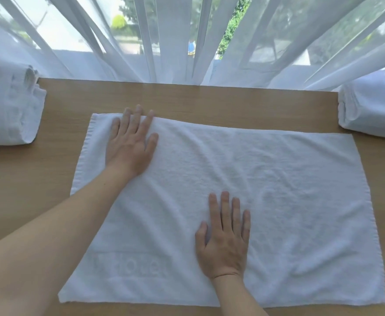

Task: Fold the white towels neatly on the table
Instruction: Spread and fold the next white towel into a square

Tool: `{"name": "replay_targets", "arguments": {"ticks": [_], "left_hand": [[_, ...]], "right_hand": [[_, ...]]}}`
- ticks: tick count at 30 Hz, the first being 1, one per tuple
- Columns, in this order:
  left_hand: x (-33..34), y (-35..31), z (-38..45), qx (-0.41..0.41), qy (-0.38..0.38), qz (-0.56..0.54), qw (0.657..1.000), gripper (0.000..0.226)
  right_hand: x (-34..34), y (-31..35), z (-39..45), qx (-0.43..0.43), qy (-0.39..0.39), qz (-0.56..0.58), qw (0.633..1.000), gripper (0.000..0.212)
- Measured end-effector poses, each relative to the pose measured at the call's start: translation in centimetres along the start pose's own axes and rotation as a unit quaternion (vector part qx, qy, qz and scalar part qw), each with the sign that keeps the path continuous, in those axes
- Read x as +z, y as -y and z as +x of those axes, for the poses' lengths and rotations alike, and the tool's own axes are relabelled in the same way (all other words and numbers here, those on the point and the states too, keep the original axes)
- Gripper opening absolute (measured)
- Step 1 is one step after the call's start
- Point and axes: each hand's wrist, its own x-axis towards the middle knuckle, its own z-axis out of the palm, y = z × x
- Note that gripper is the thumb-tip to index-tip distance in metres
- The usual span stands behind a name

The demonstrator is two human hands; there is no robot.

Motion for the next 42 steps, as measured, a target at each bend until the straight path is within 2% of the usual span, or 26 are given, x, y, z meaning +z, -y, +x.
{"name": "replay_targets", "arguments": {"ticks": [3,6,9,11,16,20,22,26,29,36,39,42], "left_hand": [[-0.2,-1.5,-2.8,0.013,-0.005,-0.042,0.999,0.063],[1.3,-4.7,-9.7,0.074,-0.029,-0.061,0.995,0.063],[3.6,-5.5,-16.6,0.093,-0.016,-0.026,0.995,0.066],[4.1,-3.5,-18.6,0.079,-0.003,0.007,0.997,0.069],[2.3,3.8,-17.4,-0.029,0.005,0.004,1.0,0.068],[0.9,5.7,-16.5,-0.078,-0.002,-0.027,0.997,0.07],[0.7,4.1,-16.7,-0.066,-0.02,-0.052,0.996,0.072],[2.5,-3.4,-19.3,0.049,-0.037,-0.092,0.994,0.063],[4.7,-7.0,-22.3,0.086,-0.008,-0.045,0.995,0.06],[4.2,-0.4,-24.0,0.005,0.018,0.002,1.0,0.063],[3.3,2.8,-24.4,-0.034,0.018,-0.018,0.999,0.064],[2.6,2.6,-24.2,-0.042,0.008,-0.044,0.998,0.068]], "right_hand": [[-0.2,0.1,0.1,0.0,0.011,-0.004,1.0,0.068],[-0.4,0.1,0.2,0.005,0.019,-0.009,1.0,0.067],[-0.5,0.1,0.2,0.004,0.032,-0.015,0.999,0.068],[-0.4,0.1,0.1,0.006,0.032,-0.013,0.999,0.068],[-0.5,0.2,0.1,0.011,0.03,-0.005,0.999,0.065],[-0.4,0.2,0.0,0.016,0.031,-0.007,0.999,0.065],[-0.5,0.3,0.0,0.019,0.033,-0.007,0.999,0.065],[-0.9,0.8,0.1,0.023,0.037,0.003,0.999,0.065],[-1.1,0.5,0.0,0.022,0.035,0.011,0.999,0.064],[-1.0,0.3,-0.1,0.019,0.035,0.016,0.999,0.062],[-0.9,0.4,0.0,0.019,0.039,0.019,0.999,0.063],[-0.8,0.3,0.0,0.017,0.036,0.017,0.999,0.063]]}}
